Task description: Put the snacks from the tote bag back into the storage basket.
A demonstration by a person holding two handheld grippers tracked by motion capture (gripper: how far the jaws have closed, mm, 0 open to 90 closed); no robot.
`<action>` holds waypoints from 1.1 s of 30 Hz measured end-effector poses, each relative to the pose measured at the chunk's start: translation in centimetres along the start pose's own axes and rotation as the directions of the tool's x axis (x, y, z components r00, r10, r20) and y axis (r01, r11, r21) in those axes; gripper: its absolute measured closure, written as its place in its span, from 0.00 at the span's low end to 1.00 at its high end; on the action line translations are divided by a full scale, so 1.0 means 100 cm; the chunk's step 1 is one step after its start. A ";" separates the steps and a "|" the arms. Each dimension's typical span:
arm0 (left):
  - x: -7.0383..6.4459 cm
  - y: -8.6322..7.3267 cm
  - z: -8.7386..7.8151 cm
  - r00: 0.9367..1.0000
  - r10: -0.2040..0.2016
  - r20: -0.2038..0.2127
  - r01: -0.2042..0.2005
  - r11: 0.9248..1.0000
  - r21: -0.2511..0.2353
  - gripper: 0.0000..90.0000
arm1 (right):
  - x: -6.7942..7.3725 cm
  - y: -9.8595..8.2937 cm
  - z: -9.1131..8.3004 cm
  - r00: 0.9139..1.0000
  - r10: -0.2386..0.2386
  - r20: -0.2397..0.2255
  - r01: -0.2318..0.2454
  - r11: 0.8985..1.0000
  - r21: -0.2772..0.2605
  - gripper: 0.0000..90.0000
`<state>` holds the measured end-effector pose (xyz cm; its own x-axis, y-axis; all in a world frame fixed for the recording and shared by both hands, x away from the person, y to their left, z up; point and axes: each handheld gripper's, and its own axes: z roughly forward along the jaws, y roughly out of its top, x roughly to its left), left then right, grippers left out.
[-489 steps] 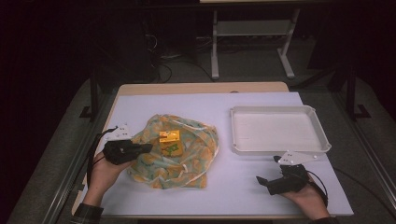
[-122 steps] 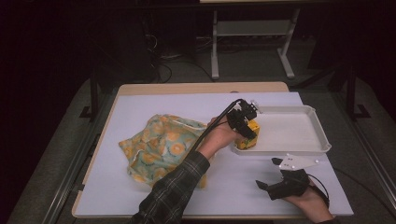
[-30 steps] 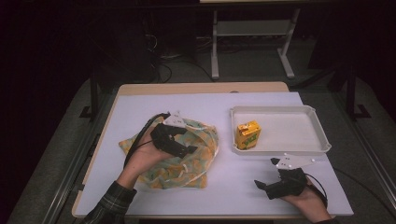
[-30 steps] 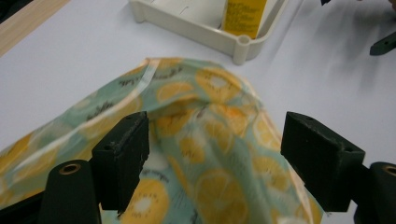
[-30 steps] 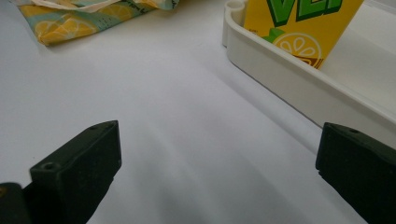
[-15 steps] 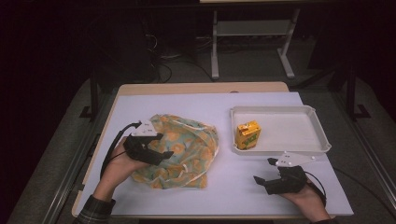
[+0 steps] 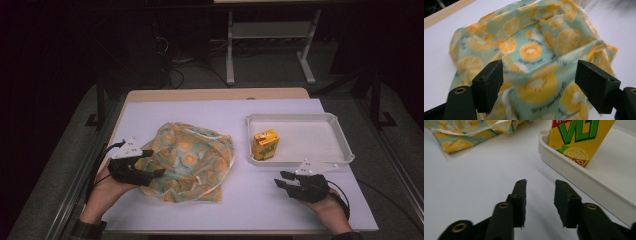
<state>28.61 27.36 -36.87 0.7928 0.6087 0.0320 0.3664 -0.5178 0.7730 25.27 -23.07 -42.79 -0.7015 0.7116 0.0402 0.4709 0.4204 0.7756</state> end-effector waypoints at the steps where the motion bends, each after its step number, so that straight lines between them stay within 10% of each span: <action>1: 0.001 -0.003 -0.002 1.000 -0.005 -0.007 0.005 1.000 -0.004 0.25 | -0.001 0.001 0.001 1.000 0.001 -0.001 -0.001 1.000 0.002 0.78; 9: 0.008 -0.033 -0.019 0.996 -0.054 -0.065 0.053 0.998 -0.018 0.24 | -0.010 0.006 0.002 1.000 0.005 -0.023 -0.004 1.000 0.008 0.99; 33: 0.012 -0.082 -0.032 0.978 -0.148 -0.146 0.141 0.988 -0.059 0.24 | -0.050 0.041 0.008 1.000 0.017 0.023 -0.017 0.999 -0.036 1.00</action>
<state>25.01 34.23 -41.14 0.6499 0.7600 0.0092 0.4449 -0.3902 0.8061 31.12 -24.44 -40.35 -0.6809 0.7313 0.0395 0.4629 0.3880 0.7970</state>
